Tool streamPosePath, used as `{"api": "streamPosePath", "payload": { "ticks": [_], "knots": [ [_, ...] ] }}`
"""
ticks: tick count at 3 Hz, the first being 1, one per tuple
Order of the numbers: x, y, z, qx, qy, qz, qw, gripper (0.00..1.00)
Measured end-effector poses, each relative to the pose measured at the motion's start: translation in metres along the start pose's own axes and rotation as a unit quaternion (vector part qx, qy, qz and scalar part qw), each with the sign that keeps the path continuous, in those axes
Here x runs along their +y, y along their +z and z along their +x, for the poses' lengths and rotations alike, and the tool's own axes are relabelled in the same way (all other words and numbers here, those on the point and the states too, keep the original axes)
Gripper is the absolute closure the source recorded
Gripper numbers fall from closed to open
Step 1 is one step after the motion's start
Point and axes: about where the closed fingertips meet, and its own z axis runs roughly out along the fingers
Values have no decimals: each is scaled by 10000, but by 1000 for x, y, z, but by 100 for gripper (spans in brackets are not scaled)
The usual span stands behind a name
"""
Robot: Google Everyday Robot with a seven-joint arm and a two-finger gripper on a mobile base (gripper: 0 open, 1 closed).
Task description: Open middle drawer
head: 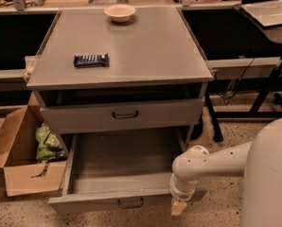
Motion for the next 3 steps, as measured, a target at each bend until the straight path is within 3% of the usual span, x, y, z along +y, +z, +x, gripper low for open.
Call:
{"api": "streamPosePath", "payload": {
  "ticks": [1, 2, 3],
  "knots": [
    [-1, -2, 0, 0, 0, 0, 10000, 66],
    [-1, -1, 0, 0, 0, 0, 10000, 55],
    [-1, -1, 0, 0, 0, 0, 10000, 30]
  ]
}}
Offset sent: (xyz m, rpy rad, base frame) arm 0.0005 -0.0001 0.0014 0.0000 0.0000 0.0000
